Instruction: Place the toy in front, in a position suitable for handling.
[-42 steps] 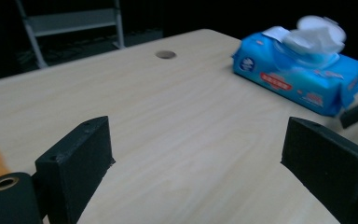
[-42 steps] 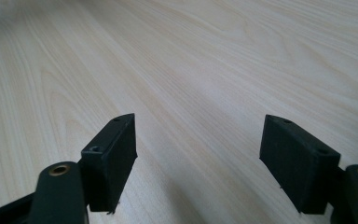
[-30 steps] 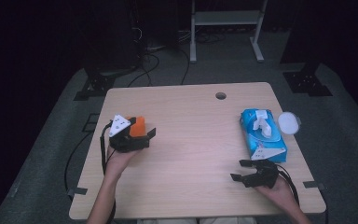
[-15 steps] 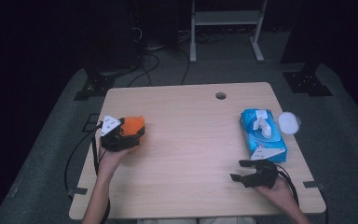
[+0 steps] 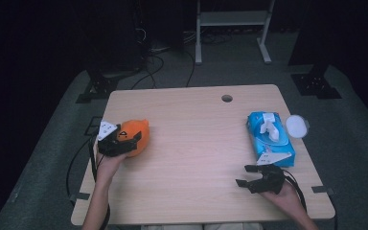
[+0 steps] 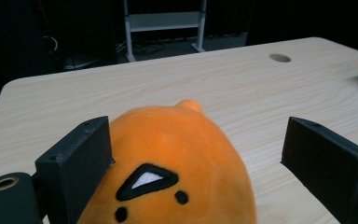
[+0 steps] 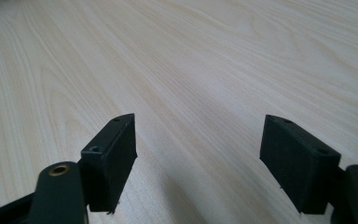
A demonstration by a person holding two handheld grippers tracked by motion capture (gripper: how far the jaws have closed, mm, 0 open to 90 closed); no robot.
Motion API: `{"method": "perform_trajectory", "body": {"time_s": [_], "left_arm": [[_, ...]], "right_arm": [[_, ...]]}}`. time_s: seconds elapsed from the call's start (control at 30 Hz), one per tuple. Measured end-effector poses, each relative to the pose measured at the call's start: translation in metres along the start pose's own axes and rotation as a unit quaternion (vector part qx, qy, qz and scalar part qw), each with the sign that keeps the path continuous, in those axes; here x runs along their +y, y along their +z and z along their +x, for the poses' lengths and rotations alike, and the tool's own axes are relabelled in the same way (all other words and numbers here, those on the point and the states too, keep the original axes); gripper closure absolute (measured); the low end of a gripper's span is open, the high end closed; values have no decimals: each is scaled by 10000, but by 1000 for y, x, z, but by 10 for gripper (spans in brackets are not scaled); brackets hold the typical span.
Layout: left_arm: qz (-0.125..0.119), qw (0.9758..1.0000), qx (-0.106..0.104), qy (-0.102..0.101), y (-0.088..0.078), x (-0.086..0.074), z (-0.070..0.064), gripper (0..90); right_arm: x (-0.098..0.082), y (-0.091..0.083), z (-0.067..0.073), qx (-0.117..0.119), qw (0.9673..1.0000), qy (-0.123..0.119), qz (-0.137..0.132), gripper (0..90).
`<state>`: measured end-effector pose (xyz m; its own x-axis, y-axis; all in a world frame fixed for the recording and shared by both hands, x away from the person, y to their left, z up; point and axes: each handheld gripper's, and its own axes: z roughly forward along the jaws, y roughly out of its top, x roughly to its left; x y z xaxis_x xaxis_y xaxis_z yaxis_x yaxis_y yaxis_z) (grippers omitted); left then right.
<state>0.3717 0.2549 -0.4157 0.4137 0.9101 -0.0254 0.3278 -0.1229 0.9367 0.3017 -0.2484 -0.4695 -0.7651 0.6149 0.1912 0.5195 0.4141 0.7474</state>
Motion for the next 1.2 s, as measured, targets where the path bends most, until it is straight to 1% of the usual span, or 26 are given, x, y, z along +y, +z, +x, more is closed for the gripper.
{"method": "perform_trajectory", "body": {"time_s": [0.1, 0.13, 0.27, 0.3, 0.37, 0.4, 0.43, 0.47, 0.5, 0.53, 0.57, 0.6, 0.67, 0.73, 0.77, 0.8, 0.93, 0.97, 1.1, 1.17, 1.2], "left_arm": [[61, 10000, 19, -13, 2, -3, 1, 81], [79, 10000, 58, 7, 4, -5, 2, 81], [118, 9998, 139, -26, 5, -9, 4, 83], [144, 9997, 204, -7, 5, -11, 4, 120], [170, 9996, 233, -18, 5, -12, 4, 154], [213, 9993, 300, -42, 5, -13, 5, 187], [270, 9990, 342, -34, 5, -14, 6, 187], [263, 9990, 356, -78, 4, -16, 7, 247], [272, 9989, 377, -89, 3, -17, 8, 270], [306, 9985, 437, -113, 2, -18, 9, 308], [306, 9985, 437, -113, 2, -18, 9, 351], [316, 9983, 472, -83, 1, -19, 9, 351], [317, 9981, 525, -43, 0, -20, 7, 429], [334, 9980, 539, 4, -1, -20, 4, 481], [337, 9979, 548, 25, -1, -20, 4, 527], [309, 9980, 544, -10, -2, -20, 3, 545], [241, 9982, 544, -23, -4, -20, 2, 601], [190, 9983, 551, -45, -4, -20, 2, 610], [177, 9984, 532, -30, -5, -19, 1, 639], [138, 9988, 461, -95, -7, -19, 2, 650], [138, 9988, 461, -95, -7, -19, 2, 654]], "right_arm": [[0, 0, 1, 5, 10000, -4, 7, 258], [0, 0, 1, 5, 10000, -13, 10, 258], [0, 0, 2, 16, 10000, -33, 9, 258], [0, 0, 3, 17, 10000, -41, 12, 258], [0, 0, 3, 15, 10000, -49, 9, 258], [0, 0, 3, 21, 10000, -54, -3, 258], [0, 0, 3, 21, 10000, -54, -3, 258], [1, 0, 4, 21, 10000, -59, -1, 258], [1, 0, 5, 22, 10000, -64, 5, 258], [1, 0, 5, 22, 10000, -79, 9, 258], [1, 0, 6, 25, 10000, -85, 4, 258], [1, 0, 6, 25, 10000, -85, 4, 258], [2, 1, 7, 32, 10000, -88, 12, 258], [2, 2, 8, 37, 9999, -104, 23, 258], [3, 2, 9, 33, 9999, -146, 2, 258], [4, 1, 9, 34, 9999, -140, -8, 258], [5, 0, 8, 43, 9999, -144, -75, 258], [5, -1, 8, 48, 9999, -137, -81, 259], [5, -2, 7, 57, 9999, -106, -110, 259], [5, -1, 7, 68, 9999, -94, -118, 258], [5, -1, 7, 72, 9999, -96, -118, 258]]}}
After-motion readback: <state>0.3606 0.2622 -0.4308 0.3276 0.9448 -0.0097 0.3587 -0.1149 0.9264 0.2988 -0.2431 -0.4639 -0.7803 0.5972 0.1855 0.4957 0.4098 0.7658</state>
